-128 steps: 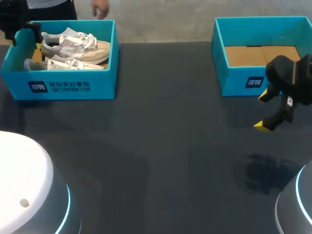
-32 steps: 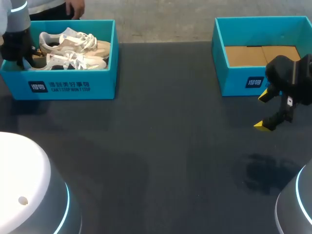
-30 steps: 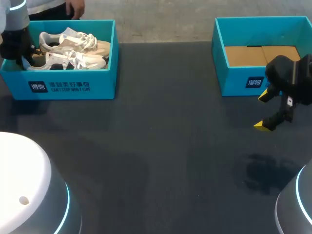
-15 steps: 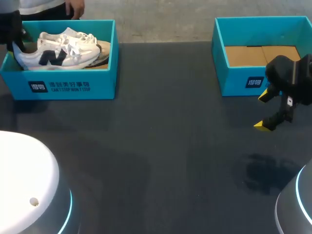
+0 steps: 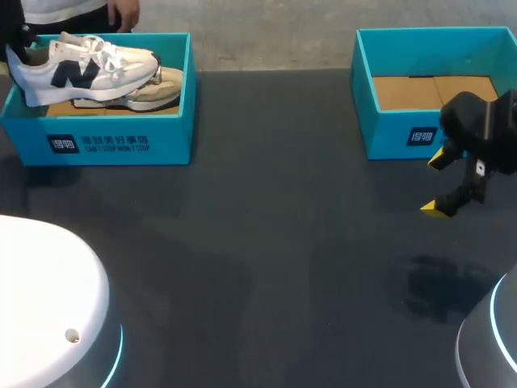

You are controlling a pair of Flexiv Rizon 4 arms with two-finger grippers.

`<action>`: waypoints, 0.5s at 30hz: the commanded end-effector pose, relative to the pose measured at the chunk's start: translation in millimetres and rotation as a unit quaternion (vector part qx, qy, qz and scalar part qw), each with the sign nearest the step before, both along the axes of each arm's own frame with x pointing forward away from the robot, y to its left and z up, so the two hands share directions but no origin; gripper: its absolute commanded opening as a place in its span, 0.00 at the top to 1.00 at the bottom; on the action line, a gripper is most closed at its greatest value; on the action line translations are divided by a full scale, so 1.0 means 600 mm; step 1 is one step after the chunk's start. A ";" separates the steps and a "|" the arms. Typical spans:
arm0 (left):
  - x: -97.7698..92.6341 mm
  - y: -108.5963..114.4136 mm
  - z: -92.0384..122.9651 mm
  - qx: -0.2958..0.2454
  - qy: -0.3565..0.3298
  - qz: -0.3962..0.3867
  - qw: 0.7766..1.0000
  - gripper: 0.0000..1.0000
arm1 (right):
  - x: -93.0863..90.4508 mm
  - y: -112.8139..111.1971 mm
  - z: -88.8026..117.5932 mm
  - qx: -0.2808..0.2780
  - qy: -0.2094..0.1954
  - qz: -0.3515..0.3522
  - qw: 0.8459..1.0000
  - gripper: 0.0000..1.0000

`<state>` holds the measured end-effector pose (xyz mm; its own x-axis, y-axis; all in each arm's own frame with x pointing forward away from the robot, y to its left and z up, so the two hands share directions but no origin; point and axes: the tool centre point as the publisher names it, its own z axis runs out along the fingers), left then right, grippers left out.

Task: Take the shoe out of the shoebox, open the shoe tongue, remove and reinsert the insole, then place the shoe into the shoebox

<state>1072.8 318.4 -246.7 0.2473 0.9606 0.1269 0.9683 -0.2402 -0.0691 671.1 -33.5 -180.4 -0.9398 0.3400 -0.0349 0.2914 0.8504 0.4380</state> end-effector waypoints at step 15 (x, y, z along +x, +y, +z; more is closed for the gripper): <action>0.001 0.009 0.028 -0.011 -0.018 0.019 1.000 1.00 | 0.003 0.002 -0.002 -0.001 0.001 0.000 1.000 0.00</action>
